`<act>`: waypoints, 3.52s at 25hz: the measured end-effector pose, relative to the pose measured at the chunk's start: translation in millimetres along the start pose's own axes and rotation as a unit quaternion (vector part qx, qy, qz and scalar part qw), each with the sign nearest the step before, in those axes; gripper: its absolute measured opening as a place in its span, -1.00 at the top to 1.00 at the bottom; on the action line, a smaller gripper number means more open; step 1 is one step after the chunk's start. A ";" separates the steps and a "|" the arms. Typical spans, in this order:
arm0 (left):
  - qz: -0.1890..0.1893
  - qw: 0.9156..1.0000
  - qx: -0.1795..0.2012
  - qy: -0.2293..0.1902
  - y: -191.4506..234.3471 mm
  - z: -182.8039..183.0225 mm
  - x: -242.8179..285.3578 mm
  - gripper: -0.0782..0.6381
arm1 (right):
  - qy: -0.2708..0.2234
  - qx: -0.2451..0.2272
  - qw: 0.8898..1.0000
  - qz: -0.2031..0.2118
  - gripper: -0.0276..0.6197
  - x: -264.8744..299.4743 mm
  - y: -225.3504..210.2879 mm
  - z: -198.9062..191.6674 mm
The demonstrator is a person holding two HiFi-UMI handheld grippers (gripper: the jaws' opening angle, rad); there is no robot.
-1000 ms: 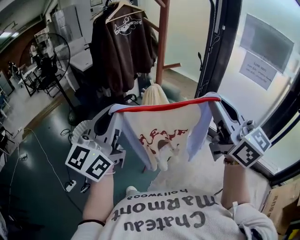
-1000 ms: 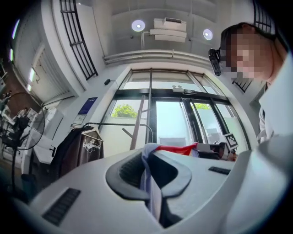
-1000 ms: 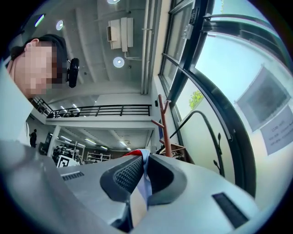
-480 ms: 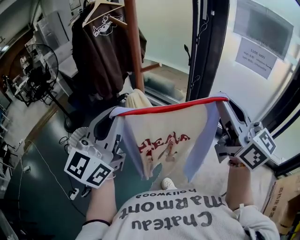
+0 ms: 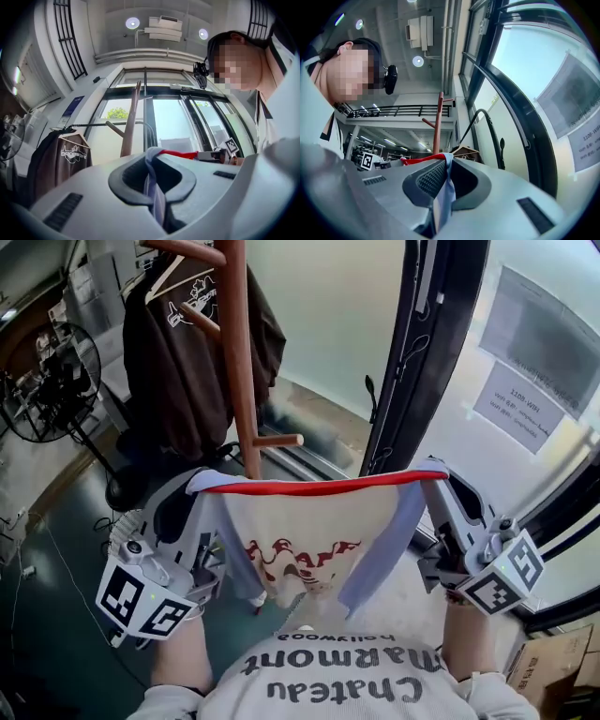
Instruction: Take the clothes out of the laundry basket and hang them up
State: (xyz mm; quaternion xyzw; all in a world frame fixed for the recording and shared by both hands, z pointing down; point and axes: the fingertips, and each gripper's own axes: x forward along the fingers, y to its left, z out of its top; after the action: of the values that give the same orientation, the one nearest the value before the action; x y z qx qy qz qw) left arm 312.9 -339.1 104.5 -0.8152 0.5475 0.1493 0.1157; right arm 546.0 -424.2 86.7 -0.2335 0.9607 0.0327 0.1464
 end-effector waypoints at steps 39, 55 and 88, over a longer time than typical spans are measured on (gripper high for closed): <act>0.362 0.919 0.075 0.135 62.8 -77.9 -23.2 0.72 | 0.097 0.036 0.983 0.152 0.79 215.8 -86.1 -126.7; 0.470 0.866 0.012 0.170 18.0 -168.7 -42.4 0.72 | 0.186 0.013 0.935 0.301 0.79 193.3 -46.6 -227.2; 0.425 0.903 0.000 0.063 -71.6 -192.5 1.6 0.73 | 0.197 0.115 0.903 0.364 0.61 127.4 -2.3 -261.4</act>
State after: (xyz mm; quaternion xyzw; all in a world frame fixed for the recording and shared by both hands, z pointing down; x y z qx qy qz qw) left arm 402.3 -381.4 284.5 -0.5126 0.8483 0.1326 0.0060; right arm 369.4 -516.5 298.5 0.1487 0.9853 -0.0736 -0.0417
